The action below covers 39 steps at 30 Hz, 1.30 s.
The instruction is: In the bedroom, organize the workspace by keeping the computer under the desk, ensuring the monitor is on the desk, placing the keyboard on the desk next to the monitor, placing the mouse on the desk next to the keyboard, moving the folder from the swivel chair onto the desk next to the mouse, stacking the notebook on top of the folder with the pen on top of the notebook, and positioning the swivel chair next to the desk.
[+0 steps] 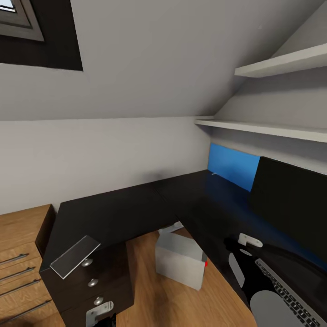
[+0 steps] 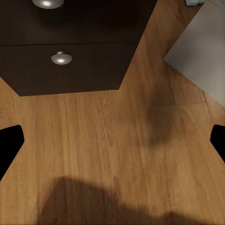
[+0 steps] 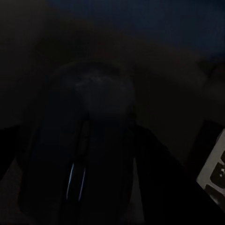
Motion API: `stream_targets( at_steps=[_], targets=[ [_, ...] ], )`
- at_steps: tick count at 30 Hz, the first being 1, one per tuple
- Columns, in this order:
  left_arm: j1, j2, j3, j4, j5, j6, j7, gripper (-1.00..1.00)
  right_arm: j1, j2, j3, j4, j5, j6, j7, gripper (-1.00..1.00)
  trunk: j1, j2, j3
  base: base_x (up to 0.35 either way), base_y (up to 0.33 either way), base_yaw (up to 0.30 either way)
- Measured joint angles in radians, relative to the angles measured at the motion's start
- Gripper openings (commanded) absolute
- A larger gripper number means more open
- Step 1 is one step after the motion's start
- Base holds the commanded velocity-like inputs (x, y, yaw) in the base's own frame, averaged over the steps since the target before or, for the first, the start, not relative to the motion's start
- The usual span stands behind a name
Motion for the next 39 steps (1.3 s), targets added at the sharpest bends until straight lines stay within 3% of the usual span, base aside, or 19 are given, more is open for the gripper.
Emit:
stream_targets(
  at_steps=[20, 25, 37, 38, 39],
  targets=[
    [0.0, 0.0, 0.0, -0.002, 0.0, 0.0, -0.001, 1.0, 0.0, 0.0, 0.0, 0.0, 0.0, 0.0, -0.003, -1.0, 0.077, -0.14, -0.063, 0.0, 0.0, 0.0],
    [0.0, 0.0, 0.0, -0.002, 0.0, 0.0, -0.001, 1.0, 0.0, 0.0, 0.0, -0.002, -0.002, 0.0, -0.036, -1.0, 0.096, -0.175, -0.078, 0.0, 0.0, 0.0],
    [0.0, 0.0, 0.0, -0.002, 0.0, 0.0, -0.002, 1.0, 0.0, 0.001, 0.001, -0.004, 0.001, 0.0, -0.044, -1.0, 0.096, -0.175, -0.079, 0.0, 0.0, 0.0],
    [0.0, 0.0, 0.0, -0.002, 0.0, 0.0, -0.002, 1.0, 0.0, 0.001, 0.001, -0.005, 0.001, 0.0, -0.044, 1.0, 0.096, -0.175, -0.079, 0.0, 0.0, 0.0],
    [0.0, 0.0, 0.0, -0.002, 0.0, 0.0, -0.002, 1.0, 0.0, 0.001, 0.002, -0.004, -0.003, -0.002, -0.044, 1.0, 0.096, -0.175, -0.079, 0.0, 0.0, 0.0]
  ],
)
